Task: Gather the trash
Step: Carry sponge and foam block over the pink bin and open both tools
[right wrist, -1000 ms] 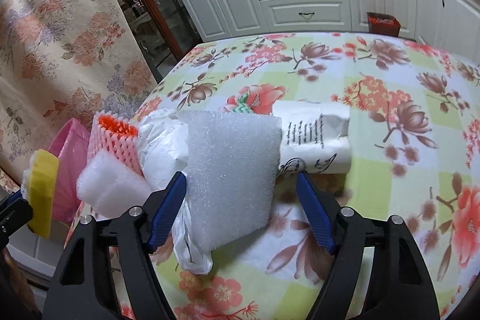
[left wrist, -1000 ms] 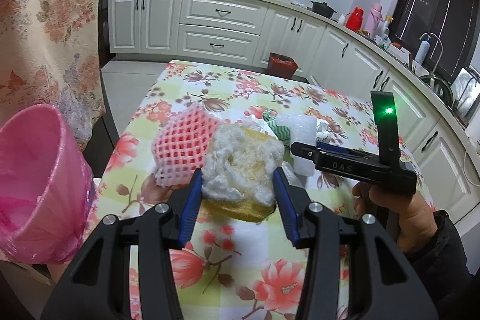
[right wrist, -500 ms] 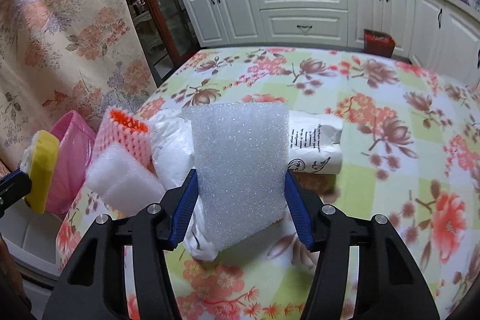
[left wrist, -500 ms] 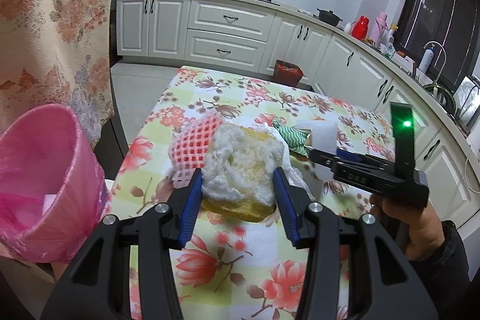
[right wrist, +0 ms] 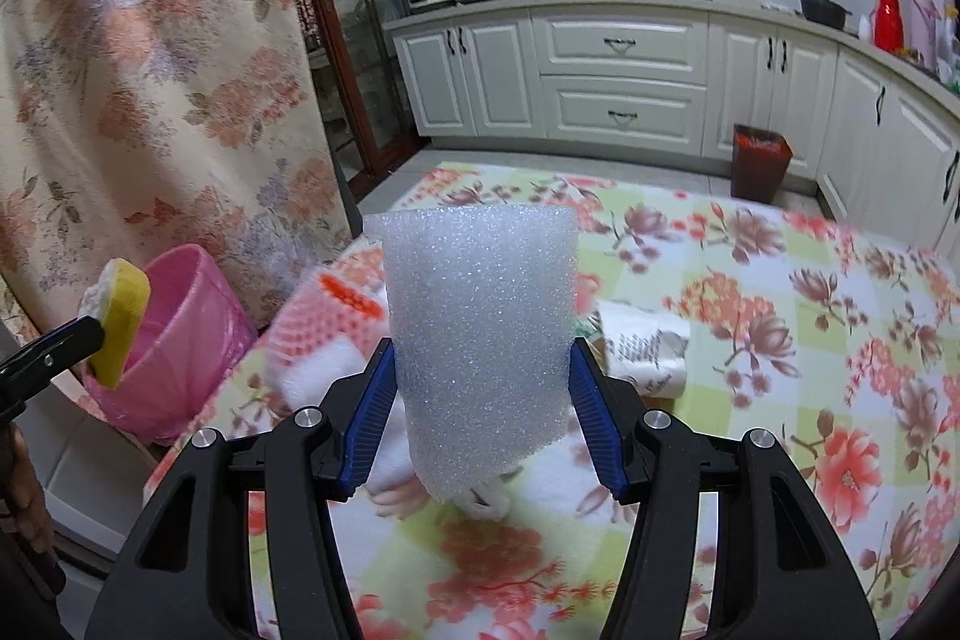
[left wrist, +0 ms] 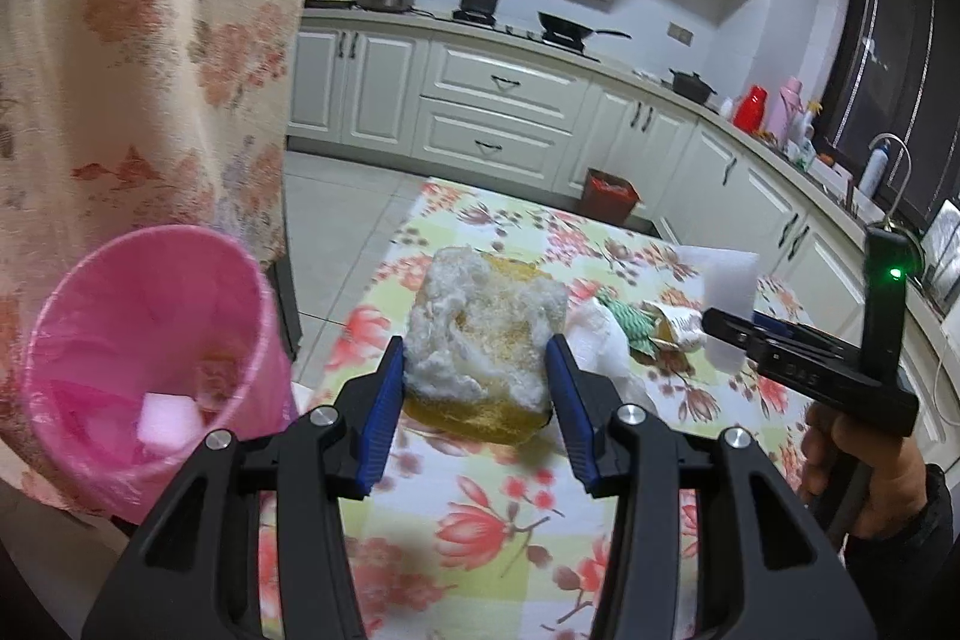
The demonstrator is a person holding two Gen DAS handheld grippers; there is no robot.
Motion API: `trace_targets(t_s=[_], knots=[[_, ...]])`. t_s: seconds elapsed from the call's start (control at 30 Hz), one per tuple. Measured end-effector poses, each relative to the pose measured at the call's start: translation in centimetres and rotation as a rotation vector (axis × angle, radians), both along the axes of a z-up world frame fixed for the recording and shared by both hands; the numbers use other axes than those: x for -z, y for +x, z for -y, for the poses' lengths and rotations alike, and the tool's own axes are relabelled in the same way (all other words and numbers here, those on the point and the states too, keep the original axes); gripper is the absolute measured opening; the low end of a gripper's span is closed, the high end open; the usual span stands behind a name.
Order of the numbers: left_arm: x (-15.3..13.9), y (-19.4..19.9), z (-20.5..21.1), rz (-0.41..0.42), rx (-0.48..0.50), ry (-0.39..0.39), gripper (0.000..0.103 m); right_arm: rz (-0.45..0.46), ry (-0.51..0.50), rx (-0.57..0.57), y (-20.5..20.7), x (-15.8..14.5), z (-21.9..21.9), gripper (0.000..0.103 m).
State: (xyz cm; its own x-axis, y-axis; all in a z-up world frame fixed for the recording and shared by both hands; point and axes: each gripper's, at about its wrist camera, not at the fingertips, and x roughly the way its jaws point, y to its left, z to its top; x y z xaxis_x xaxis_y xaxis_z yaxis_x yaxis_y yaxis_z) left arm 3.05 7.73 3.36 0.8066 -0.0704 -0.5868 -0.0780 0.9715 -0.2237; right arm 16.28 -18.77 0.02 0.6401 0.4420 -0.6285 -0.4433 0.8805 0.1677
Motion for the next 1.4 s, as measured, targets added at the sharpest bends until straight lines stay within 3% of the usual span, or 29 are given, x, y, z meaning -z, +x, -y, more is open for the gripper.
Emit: trace_targets(t_s=[0.8,1.4], knots=[[-2.8,-6.1,-11.7,0.092,-0.280,0.000,0.046,0.085,-0.015,-0.188,-3.3,-4.7,-11.5,0.055],[-2.5,-7.5,-16.1,0.093,-0.369,0.012,0.046,0.087,-0.037,-0.377,-4.3,-4.9,-23.1,0.055]])
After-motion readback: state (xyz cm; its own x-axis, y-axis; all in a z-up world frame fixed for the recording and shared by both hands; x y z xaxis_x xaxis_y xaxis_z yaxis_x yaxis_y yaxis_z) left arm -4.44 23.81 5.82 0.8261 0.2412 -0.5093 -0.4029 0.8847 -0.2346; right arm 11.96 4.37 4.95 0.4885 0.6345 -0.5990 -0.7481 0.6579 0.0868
